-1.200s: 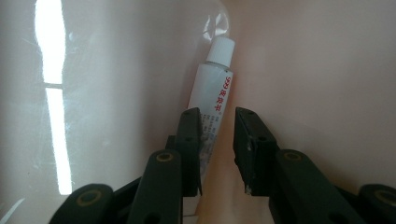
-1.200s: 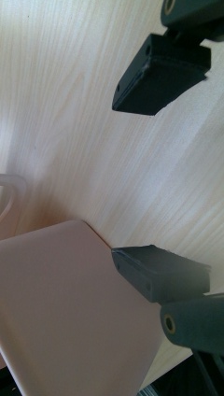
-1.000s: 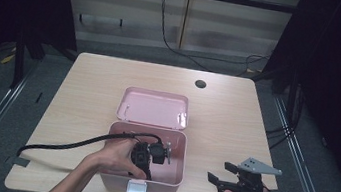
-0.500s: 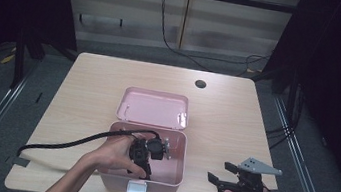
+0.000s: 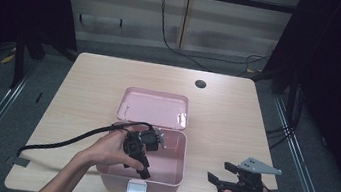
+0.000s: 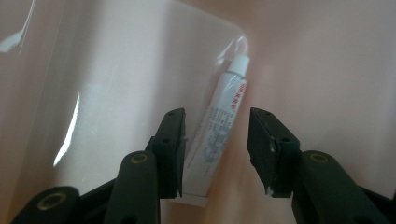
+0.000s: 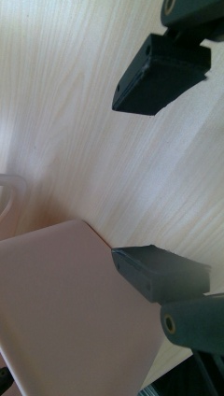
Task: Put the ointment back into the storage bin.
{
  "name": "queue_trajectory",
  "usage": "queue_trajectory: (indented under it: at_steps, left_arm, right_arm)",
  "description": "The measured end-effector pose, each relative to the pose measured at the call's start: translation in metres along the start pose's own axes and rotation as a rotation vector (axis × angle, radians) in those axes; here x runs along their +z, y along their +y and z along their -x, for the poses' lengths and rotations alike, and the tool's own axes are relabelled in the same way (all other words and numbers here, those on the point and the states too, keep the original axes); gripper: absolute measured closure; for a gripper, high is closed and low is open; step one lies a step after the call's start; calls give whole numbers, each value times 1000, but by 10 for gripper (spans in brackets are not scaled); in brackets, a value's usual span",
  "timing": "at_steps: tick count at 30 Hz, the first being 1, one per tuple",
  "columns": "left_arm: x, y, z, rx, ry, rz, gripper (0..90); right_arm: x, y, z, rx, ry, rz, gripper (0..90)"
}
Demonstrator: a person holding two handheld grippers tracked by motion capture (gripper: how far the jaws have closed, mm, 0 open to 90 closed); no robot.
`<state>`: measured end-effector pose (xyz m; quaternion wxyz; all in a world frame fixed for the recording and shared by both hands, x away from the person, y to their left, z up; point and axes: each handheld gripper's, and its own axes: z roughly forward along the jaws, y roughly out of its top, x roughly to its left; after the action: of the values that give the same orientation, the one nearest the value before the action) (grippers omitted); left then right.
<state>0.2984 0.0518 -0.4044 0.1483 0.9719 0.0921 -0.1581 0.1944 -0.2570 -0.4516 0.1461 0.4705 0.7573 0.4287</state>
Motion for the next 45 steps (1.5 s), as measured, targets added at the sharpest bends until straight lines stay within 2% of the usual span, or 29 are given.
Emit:
queue_trajectory:
  at_steps: [6,7,11,14,17,22,23,25,30,33,35,38,39,45]
  left_arm:
    - [-9,-2,5,-1,37,30,571]
    - [-15,-3,8,10,55,66,572]
    - [-18,-4,8,14,53,42,589]
    - [-20,-5,9,6,43,38,574]
    - [-23,-6,11,16,48,33,554]
    - [-31,-9,12,10,66,51,522]
    - [-33,-9,13,-3,69,61,518]
    - [-38,-10,13,8,71,52,517]
    - [-46,-14,14,-8,87,75,493]
    - [-53,-16,15,-4,97,71,487]
    - [-56,-18,16,-15,106,85,457]
    - [-61,-21,16,-2,118,84,443]
    - [-61,-22,18,-13,121,96,436]
    - [-70,-28,24,-26,142,130,357]
  right_arm:
    - [0,0,0,-2,0,2,239]
    - [0,0,0,-1,1,1,240]
    - [0,0,0,0,1,0,239]
    - [0,0,0,0,0,0,240]
    - [0,0,0,-1,0,-1,240]
    - [0,0,0,-3,0,-1,239]
    - [0,0,0,-2,0,0,240]
    - [0,0,0,-2,0,0,239]
    - [0,0,0,-3,0,0,240]
    - [0,0,0,-2,0,1,240]
    - [0,0,0,0,0,0,240]
    - [0,0,0,-3,1,1,239]
    - [0,0,0,-2,1,1,240]
    - [0,0,0,-2,0,2,240]
